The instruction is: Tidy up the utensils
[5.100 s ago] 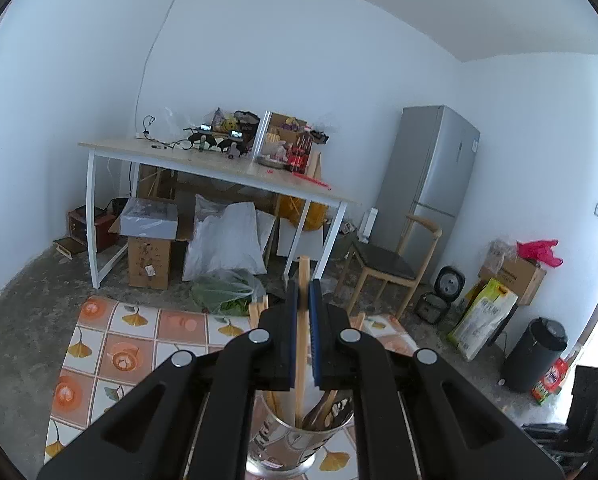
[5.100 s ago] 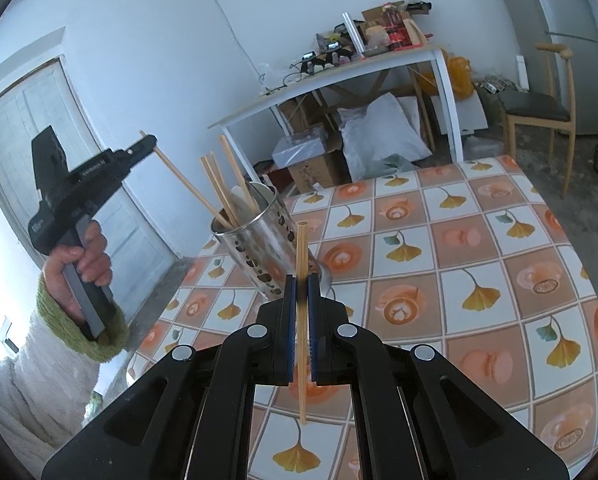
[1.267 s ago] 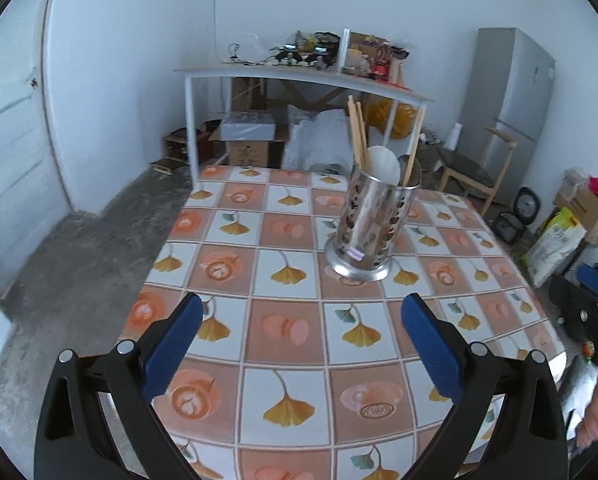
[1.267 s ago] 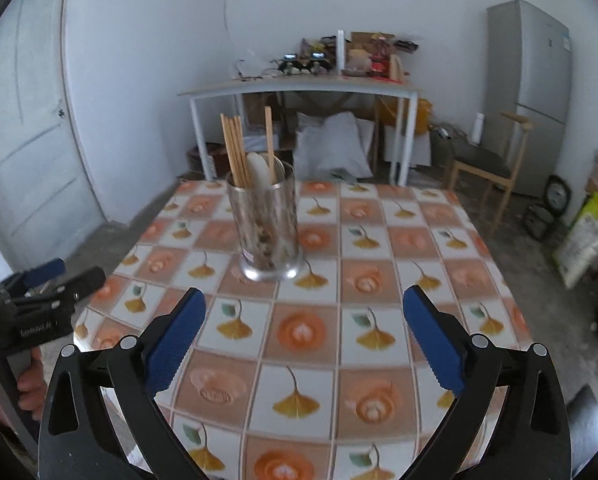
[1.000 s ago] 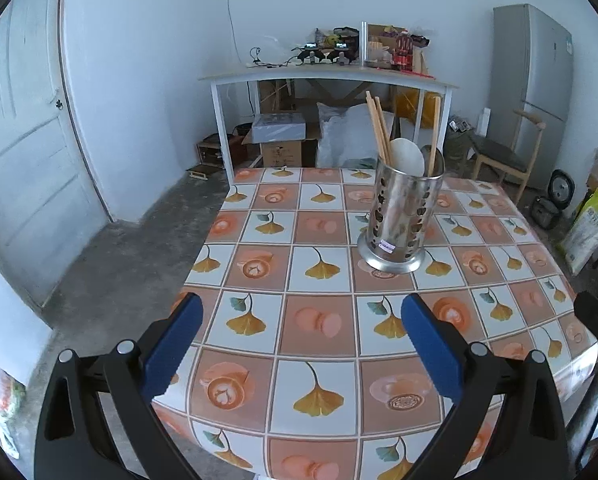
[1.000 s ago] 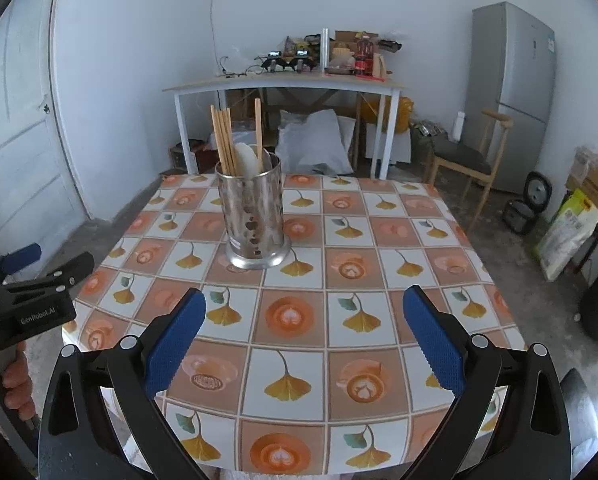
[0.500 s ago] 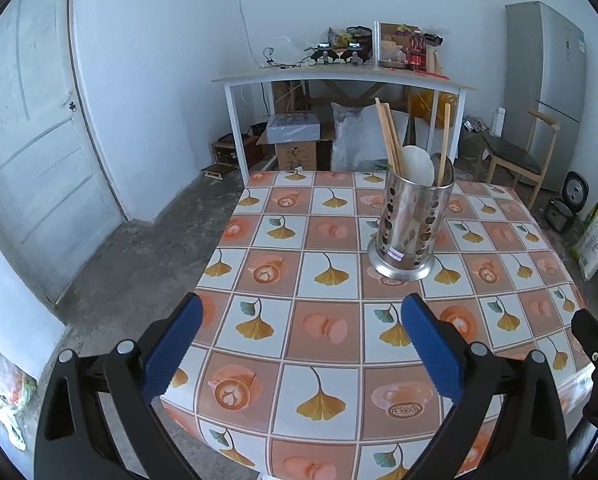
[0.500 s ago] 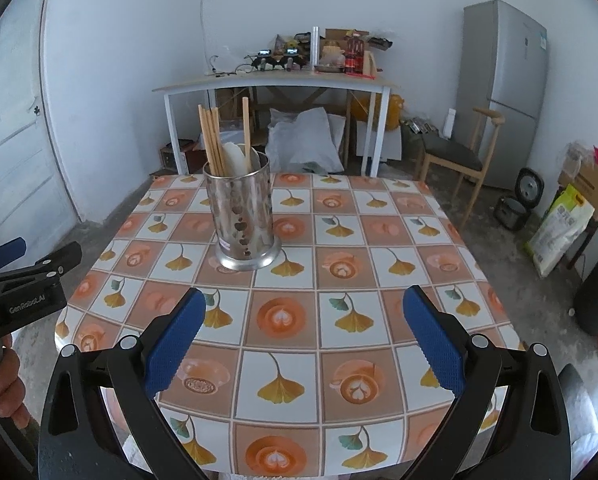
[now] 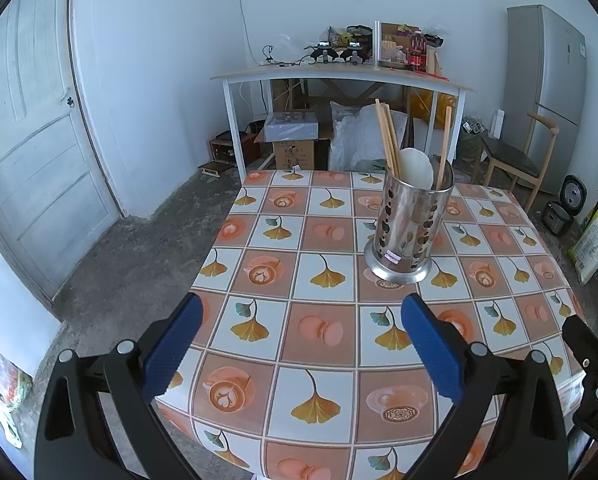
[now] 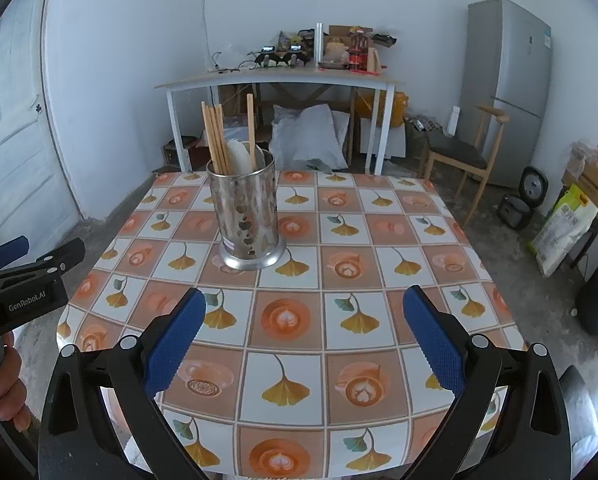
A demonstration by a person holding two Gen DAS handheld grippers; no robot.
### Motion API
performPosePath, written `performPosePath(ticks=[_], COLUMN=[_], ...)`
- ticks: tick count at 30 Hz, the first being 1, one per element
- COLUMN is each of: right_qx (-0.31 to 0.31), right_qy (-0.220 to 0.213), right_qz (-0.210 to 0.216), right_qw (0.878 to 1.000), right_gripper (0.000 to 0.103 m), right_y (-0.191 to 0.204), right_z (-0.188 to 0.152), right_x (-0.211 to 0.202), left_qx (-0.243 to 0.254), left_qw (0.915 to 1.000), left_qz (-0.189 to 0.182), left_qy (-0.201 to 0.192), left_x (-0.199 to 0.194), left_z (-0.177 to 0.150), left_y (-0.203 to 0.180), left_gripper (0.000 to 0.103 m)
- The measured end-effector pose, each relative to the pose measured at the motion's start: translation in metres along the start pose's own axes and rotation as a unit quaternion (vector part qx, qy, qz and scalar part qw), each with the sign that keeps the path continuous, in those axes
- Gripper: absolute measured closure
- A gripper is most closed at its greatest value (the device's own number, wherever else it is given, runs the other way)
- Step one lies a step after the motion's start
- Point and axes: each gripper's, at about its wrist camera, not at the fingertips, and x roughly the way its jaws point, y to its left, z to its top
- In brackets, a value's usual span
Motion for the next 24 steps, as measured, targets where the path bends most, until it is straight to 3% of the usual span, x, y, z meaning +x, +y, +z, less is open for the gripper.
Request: performPosePath(ticks=[24], right_qx=[-0.004], right_qy=[0.004], right_qz=[0.002], right_qw=[1.0], right_gripper=[0.008], right_y=[0.0012], right_z=[-0.0016], right_x=[0.0014], left_qx=[-0.001], left_qw=[1.0], left_qz=[-0.001], left_qy=[0.005], left_x=[0.0027], left_z=[-0.0003], left_y=[-0.0004], left_gripper=[0.006])
